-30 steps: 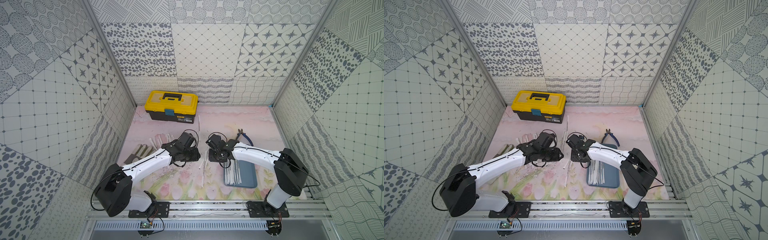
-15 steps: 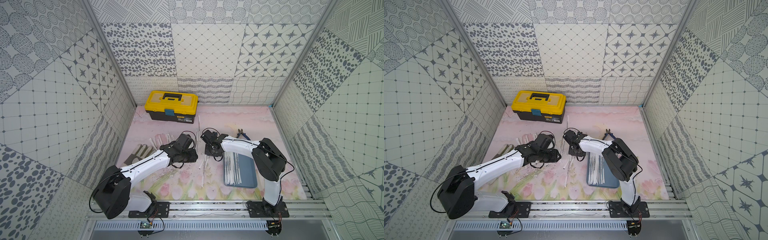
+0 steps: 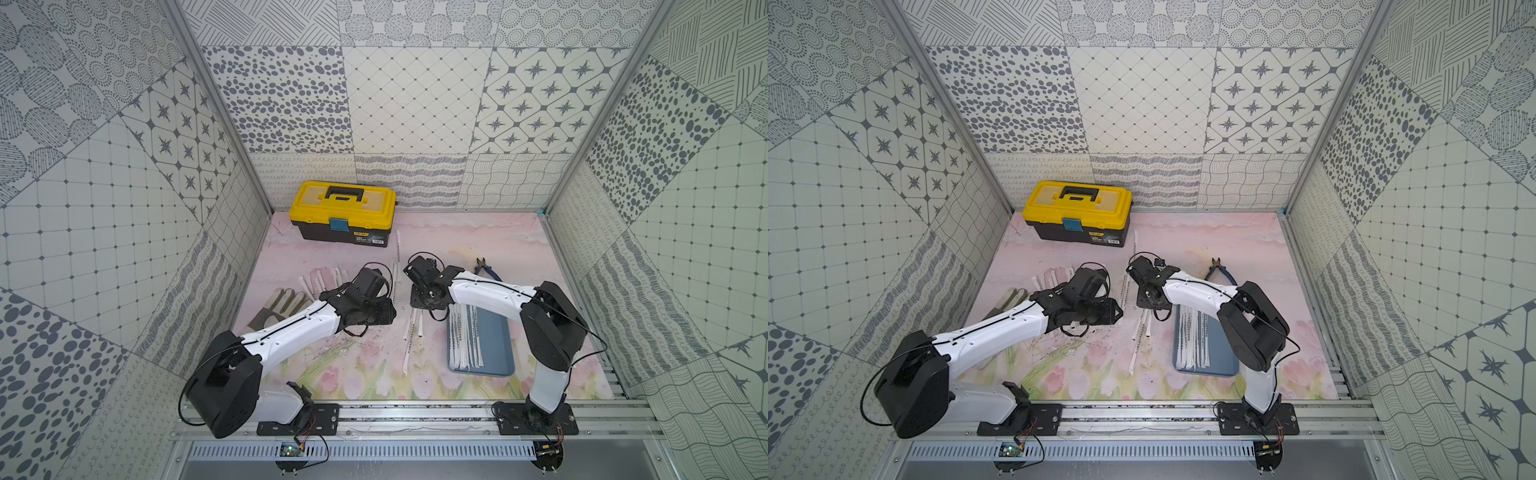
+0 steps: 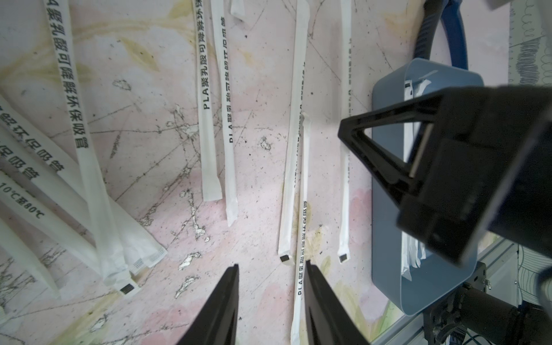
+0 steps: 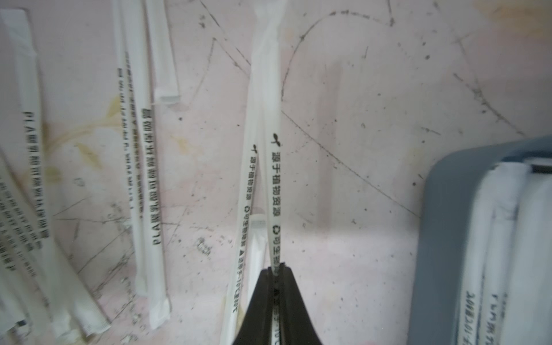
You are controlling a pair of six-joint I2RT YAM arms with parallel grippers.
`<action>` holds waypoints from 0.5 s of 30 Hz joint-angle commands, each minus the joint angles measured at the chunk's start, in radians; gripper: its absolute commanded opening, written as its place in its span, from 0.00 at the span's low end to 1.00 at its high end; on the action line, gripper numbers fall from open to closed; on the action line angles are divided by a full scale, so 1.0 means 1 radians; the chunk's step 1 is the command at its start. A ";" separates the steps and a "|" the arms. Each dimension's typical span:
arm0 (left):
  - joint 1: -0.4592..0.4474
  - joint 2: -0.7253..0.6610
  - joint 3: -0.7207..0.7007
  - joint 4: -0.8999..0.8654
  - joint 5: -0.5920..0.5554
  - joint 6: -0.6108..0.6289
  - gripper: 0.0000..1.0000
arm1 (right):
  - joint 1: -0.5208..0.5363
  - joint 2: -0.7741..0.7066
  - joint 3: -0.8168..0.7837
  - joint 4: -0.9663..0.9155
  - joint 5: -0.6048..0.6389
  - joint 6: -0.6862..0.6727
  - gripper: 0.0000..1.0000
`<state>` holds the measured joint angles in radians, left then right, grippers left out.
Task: Put the straws into the storage box
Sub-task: Pick up the straw from the center of the board, then place the straw in the storage box.
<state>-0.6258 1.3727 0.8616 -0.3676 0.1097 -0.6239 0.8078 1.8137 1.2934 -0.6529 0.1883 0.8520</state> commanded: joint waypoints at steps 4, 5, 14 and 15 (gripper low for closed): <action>-0.010 -0.007 0.053 0.008 -0.007 0.020 0.40 | -0.031 -0.251 -0.133 -0.089 0.034 -0.129 0.09; -0.021 -0.013 0.065 0.003 -0.020 0.024 0.40 | -0.057 -0.312 -0.191 -0.087 0.020 -0.181 0.09; -0.190 0.107 0.202 0.021 -0.053 0.025 0.40 | -0.295 -0.564 -0.455 -0.160 -0.026 -0.404 0.06; -0.202 0.128 0.210 0.036 -0.038 0.013 0.40 | -0.312 -0.557 -0.473 -0.131 -0.041 -0.406 0.06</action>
<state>-0.7750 1.4372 1.0283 -0.3721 0.0643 -0.6056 0.5262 1.2533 0.8631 -0.8093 0.1673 0.5217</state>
